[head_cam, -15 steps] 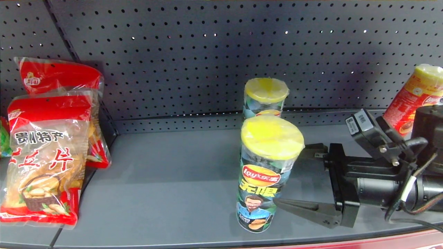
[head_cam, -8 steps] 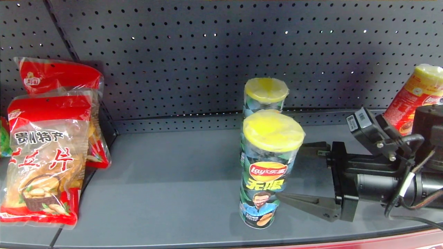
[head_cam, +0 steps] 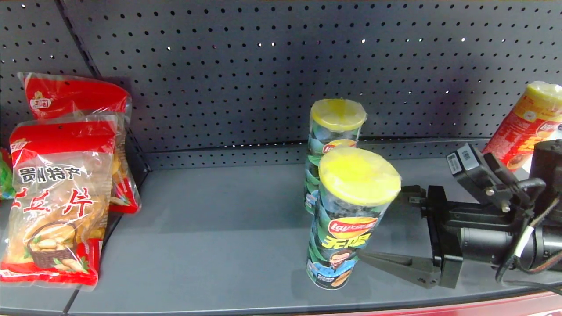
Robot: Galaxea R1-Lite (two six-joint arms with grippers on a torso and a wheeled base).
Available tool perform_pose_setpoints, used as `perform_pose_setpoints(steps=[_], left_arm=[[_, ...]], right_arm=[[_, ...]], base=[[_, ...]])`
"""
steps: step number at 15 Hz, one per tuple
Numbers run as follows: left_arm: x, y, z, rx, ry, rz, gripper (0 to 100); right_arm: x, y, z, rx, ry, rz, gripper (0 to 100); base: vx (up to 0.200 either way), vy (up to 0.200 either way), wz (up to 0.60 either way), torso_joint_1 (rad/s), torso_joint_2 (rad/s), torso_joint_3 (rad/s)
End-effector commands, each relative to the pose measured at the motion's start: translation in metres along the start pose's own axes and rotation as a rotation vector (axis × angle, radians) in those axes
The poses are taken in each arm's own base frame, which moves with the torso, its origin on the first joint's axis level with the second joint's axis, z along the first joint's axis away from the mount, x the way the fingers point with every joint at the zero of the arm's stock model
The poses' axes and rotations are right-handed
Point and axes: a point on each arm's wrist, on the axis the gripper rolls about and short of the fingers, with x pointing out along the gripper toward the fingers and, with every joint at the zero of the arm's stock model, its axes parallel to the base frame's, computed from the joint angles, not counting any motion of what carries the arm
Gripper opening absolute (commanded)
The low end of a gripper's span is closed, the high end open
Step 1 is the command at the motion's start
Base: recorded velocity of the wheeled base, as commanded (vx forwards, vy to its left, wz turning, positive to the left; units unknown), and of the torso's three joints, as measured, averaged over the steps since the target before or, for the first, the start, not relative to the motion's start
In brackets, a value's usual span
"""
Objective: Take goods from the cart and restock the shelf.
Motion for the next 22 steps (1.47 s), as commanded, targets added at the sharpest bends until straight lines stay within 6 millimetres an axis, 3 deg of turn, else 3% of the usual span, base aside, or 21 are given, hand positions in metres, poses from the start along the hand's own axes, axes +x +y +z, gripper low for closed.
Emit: perform_pose_setpoints(steps=[1,4,6,9,12,14,17,19,22], left_arm=[[0.0,0.0,0.0,0.0,0.001,0.0,100],[0.0,0.0,0.0,0.0,0.001,0.0,100],[0.0,0.0,0.0,0.0,0.001,0.0,100],[0.0,0.0,0.0,0.0,0.001,0.0,100],[0.0,0.0,0.0,0.0,0.001,0.0,100],[0.0,0.0,0.0,0.0,0.001,0.0,100],[0.0,0.0,0.0,0.0,0.001,0.0,100],[0.0,0.0,0.0,0.0,0.001,0.0,100],[0.0,0.0,0.0,0.0,0.001,0.0,100]], right_arm=[[-0.014,0.006,-0.004,0.0,-0.006,-0.014,100],[-0.027,0.002,-0.005,0.004,-0.013,-0.075,100],[-0.043,-0.005,-0.002,0.0,-0.037,-0.161,100],[-0.071,0.0,0.001,-0.006,-0.071,-0.259,100],[-0.105,-0.004,0.02,-0.043,-0.137,-0.442,100],[-0.133,0.026,0.031,-0.048,-0.255,-0.494,100],[-0.159,0.052,0.037,-0.113,-0.334,-0.602,100],[-0.165,0.069,0.023,-0.095,-0.352,-0.62,100],[-0.167,0.104,-0.035,-0.063,-0.339,-0.678,100]], base=[[0.0,0.0,0.0,0.0,0.0,0.0],[0.0,0.0,0.0,0.0,0.0,0.0],[0.0,0.0,0.0,0.0,0.0,0.0],[0.0,0.0,0.0,0.0,0.0,0.0],[0.0,0.0,0.0,0.0,0.0,0.0],[0.0,0.0,0.0,0.0,0.0,0.0],[0.0,0.0,0.0,0.0,0.0,0.0],[0.0,0.0,0.0,0.0,0.0,0.0],[0.0,0.0,0.0,0.0,0.0,0.0]])
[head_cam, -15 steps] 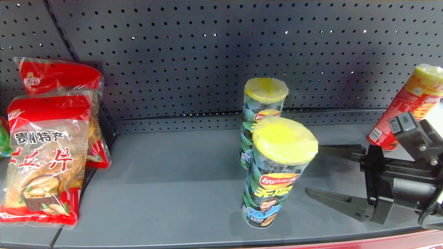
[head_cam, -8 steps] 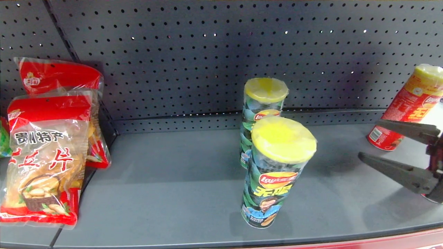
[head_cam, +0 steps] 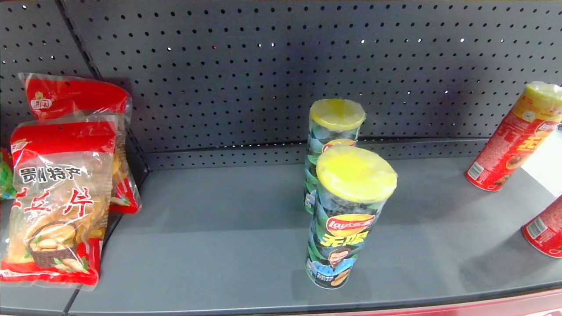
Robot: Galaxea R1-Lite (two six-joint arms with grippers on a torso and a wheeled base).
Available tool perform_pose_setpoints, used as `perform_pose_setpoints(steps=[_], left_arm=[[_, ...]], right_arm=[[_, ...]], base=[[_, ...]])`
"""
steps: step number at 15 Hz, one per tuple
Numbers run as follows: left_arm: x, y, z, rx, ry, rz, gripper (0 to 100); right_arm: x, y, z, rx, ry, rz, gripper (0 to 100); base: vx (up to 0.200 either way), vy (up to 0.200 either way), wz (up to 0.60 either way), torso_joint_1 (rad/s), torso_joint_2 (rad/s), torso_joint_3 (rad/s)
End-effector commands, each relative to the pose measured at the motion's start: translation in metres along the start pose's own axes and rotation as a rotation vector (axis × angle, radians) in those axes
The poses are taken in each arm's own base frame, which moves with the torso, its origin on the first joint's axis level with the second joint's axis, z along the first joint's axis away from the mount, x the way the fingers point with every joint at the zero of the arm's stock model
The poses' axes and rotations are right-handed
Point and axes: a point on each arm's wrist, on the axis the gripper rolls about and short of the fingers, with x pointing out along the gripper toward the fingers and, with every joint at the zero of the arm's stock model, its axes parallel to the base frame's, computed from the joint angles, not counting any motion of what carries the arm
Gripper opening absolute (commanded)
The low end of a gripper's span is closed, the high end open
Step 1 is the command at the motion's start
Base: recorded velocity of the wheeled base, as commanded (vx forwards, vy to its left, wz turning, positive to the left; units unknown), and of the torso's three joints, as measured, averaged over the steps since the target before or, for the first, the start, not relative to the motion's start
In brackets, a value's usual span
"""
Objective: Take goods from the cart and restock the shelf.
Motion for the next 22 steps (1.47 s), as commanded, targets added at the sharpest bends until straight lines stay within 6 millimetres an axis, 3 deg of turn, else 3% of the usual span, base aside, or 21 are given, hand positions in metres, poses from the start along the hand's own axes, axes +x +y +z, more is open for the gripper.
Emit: perform_pose_setpoints(steps=[1,4,8,10,19,22], left_arm=[[0.0,0.0,0.0,0.0,-0.001,0.0,100],[0.0,0.0,0.0,0.0,0.001,0.0,100],[0.0,0.0,0.0,0.0,0.001,0.0,100],[0.0,0.0,0.0,0.0,-0.001,0.0,100],[0.0,0.0,0.0,0.0,0.001,0.0,100],[0.0,0.0,0.0,0.0,0.001,0.0,100]], right_arm=[[-0.037,0.021,-0.04,-0.004,-0.021,-0.068,100],[-0.052,0.026,-0.075,0.045,0.017,-0.235,100],[-0.069,0.032,-0.098,0.112,0.089,-0.36,100],[-0.076,0.037,-0.116,0.193,0.215,-0.4,100],[-0.082,0.044,-0.124,0.086,0.247,-0.492,100],[-0.085,0.044,-0.124,0.13,0.196,-0.546,100]], base=[[0.0,0.0,0.0,0.0,0.0,0.0],[0.0,0.0,0.0,0.0,0.0,0.0],[0.0,0.0,0.0,0.0,0.0,0.0],[0.0,0.0,0.0,0.0,0.0,0.0],[0.0,0.0,0.0,0.0,0.0,0.0],[0.0,0.0,0.0,0.0,0.0,0.0]])
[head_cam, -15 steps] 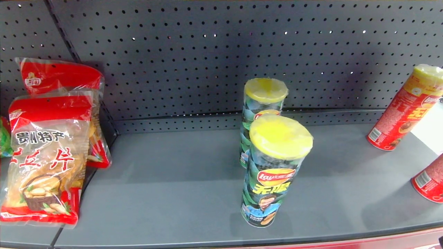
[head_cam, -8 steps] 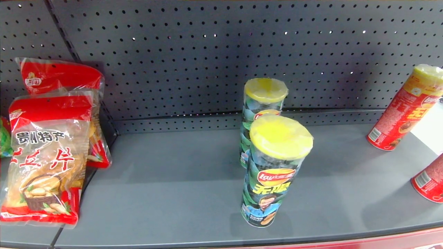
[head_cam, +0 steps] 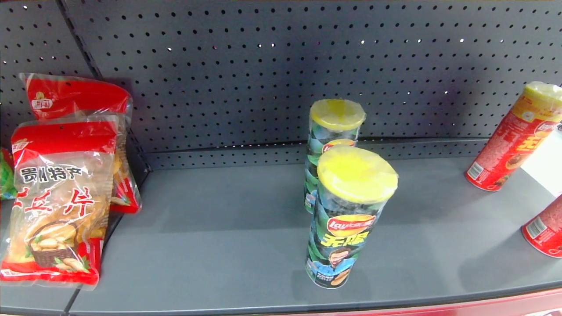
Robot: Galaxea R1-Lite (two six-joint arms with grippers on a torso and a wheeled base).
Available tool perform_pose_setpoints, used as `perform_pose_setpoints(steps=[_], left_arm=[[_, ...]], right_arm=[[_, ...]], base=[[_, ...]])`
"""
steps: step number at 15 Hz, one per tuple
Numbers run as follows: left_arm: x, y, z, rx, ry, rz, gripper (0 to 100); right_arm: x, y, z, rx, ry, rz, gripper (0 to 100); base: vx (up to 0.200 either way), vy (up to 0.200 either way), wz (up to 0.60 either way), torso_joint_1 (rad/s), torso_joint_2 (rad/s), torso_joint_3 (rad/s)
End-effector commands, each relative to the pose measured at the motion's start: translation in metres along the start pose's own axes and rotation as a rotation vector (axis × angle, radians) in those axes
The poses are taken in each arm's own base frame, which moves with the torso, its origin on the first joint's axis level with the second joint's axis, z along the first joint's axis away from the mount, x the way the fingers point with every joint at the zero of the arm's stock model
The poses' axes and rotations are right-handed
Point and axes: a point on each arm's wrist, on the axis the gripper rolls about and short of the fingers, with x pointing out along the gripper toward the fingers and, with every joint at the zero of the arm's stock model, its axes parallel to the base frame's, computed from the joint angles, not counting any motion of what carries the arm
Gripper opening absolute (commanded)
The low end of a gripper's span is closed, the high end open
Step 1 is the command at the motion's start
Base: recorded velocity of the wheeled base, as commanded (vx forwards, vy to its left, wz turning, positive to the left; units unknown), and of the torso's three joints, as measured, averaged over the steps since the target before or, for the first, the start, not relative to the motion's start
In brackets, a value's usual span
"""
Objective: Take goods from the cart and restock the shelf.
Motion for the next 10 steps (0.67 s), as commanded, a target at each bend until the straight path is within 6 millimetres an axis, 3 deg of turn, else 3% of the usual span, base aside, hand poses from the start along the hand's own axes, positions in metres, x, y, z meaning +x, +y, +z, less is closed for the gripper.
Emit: perform_pose_setpoints(steps=[1,10], left_arm=[[0.0001,0.0,0.0,0.0,0.001,0.0,100],[0.0001,0.0,0.0,0.0,0.001,0.0,100]], right_arm=[[-0.0021,-0.0005,-0.0014,0.006,-0.024,-0.013,100],[-0.0022,-0.0005,-0.0018,-0.007,-0.022,-0.016,100]], base=[[0.0,0.0,0.0,0.0,0.0,0.0],[0.0,0.0,0.0,0.0,0.0,0.0]])
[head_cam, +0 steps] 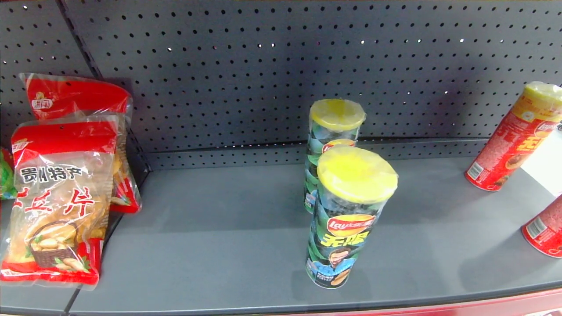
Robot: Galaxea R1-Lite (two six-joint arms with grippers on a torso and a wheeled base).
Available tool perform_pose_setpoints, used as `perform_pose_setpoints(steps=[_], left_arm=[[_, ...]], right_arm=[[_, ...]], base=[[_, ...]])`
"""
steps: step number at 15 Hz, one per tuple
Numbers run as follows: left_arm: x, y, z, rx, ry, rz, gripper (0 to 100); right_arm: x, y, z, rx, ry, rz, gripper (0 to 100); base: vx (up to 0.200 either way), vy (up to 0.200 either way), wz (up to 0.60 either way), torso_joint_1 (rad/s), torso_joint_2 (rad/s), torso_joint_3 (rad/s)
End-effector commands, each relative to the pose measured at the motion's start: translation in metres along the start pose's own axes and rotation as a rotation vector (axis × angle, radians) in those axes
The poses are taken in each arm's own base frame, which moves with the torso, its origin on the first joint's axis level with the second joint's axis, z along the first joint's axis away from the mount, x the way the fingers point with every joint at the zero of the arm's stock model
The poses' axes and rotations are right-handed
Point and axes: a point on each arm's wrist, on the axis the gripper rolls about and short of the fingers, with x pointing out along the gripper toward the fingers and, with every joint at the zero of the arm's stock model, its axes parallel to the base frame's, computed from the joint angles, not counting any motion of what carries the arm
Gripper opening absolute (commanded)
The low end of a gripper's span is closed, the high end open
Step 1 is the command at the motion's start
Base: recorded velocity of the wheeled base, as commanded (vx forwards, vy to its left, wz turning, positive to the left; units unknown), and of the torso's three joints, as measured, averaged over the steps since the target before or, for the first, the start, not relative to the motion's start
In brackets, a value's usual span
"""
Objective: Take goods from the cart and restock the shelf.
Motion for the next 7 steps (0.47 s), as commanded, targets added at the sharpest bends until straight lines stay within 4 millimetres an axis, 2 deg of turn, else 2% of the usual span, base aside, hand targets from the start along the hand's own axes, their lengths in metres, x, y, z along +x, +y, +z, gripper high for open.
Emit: perform_pose_setpoints(steps=[1,7], left_arm=[[0.0001,0.0,0.0002,0.0,-0.001,0.0,100],[0.0001,0.0,0.0,0.0,0.001,0.0,100]], right_arm=[[0.0002,0.0001,-0.0002,-0.002,0.004,0.006,100],[0.0,0.0011,-0.0003,-0.017,0.002,0.047,100]], base=[[0.0,0.0,0.0,0.0,0.0,0.0],[0.0,0.0,0.0,0.0,0.0,0.0]])
